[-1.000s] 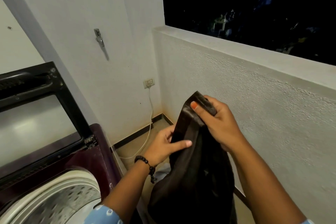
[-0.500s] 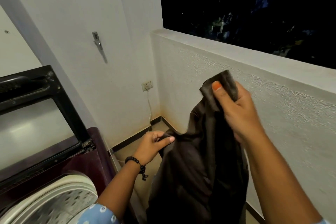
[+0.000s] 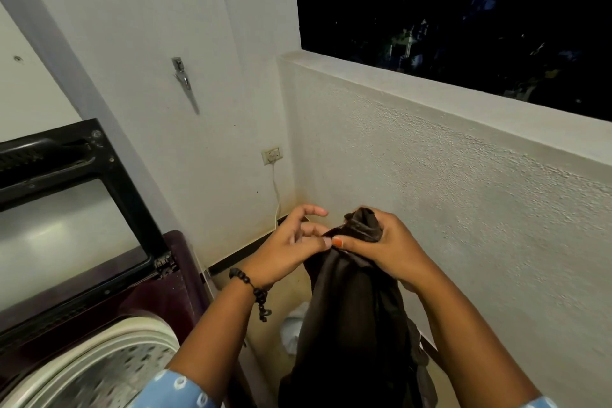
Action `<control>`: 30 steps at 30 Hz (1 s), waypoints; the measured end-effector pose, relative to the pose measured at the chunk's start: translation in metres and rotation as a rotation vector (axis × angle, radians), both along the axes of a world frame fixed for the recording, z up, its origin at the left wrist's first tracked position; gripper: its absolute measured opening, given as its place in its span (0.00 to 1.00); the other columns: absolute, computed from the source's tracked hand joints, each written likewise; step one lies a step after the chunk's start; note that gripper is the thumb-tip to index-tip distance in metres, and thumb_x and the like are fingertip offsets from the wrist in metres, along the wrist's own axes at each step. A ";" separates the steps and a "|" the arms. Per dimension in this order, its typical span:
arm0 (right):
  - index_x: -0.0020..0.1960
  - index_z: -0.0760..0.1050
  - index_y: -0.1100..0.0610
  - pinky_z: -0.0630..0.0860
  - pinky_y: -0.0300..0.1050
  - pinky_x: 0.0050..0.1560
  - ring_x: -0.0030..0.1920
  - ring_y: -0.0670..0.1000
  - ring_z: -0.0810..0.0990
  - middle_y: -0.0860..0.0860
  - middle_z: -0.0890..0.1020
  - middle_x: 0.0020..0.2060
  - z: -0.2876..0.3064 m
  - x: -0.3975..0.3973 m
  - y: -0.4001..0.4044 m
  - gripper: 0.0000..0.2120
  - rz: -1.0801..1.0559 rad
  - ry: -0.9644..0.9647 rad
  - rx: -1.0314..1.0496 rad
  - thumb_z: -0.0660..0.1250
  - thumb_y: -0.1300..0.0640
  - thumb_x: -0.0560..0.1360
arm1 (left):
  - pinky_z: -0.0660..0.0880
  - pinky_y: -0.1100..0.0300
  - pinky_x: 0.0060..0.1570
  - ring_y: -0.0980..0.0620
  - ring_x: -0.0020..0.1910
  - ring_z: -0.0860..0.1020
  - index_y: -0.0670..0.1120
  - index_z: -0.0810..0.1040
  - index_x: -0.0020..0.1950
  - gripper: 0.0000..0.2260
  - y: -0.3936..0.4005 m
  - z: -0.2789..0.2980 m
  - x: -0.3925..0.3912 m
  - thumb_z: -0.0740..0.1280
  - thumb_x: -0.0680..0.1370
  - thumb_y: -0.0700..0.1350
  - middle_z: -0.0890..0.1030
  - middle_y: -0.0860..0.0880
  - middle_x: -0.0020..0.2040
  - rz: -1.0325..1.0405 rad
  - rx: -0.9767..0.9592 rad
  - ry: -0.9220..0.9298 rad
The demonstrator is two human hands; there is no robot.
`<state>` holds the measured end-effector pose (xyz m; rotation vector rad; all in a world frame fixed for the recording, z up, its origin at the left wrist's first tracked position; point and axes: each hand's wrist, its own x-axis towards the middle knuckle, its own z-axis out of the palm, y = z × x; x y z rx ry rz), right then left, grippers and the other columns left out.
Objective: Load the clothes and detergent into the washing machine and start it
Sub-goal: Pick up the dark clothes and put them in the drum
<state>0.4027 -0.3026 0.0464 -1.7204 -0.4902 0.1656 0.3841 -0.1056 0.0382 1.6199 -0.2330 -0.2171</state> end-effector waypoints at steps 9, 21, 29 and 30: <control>0.43 0.75 0.53 0.77 0.38 0.45 0.39 0.44 0.81 0.43 0.81 0.34 0.082 -0.013 -0.016 0.09 -0.115 -0.173 0.380 0.73 0.56 0.65 | 0.80 0.63 0.45 0.58 0.42 0.84 0.43 0.81 0.47 0.07 0.014 -0.045 -0.006 0.68 0.76 0.32 0.86 0.54 0.40 -0.020 0.205 0.136; 0.55 0.78 0.59 0.75 0.36 0.57 0.52 0.44 0.81 0.53 0.84 0.51 0.063 -0.010 -0.015 0.17 -0.098 -0.131 0.286 0.73 0.58 0.67 | 0.76 0.58 0.47 0.53 0.41 0.80 0.49 0.82 0.40 0.08 0.008 -0.009 0.009 0.69 0.74 0.37 0.83 0.47 0.41 0.207 0.219 -0.163; 0.64 0.74 0.46 0.74 0.36 0.57 0.56 0.41 0.81 0.43 0.83 0.54 0.002 -0.002 0.007 0.30 0.073 -0.028 -0.074 0.80 0.58 0.65 | 0.76 0.58 0.40 0.51 0.35 0.79 0.48 0.75 0.49 0.11 -0.011 0.025 0.005 0.69 0.69 0.39 0.81 0.42 0.36 0.155 0.081 -0.207; 0.58 0.77 0.48 0.75 0.37 0.54 0.52 0.42 0.83 0.44 0.85 0.49 0.002 -0.002 0.006 0.24 0.053 -0.044 -0.078 0.79 0.59 0.66 | 0.76 0.62 0.39 0.54 0.35 0.79 0.47 0.74 0.51 0.12 -0.008 0.024 0.003 0.69 0.70 0.40 0.81 0.47 0.37 0.130 0.065 -0.186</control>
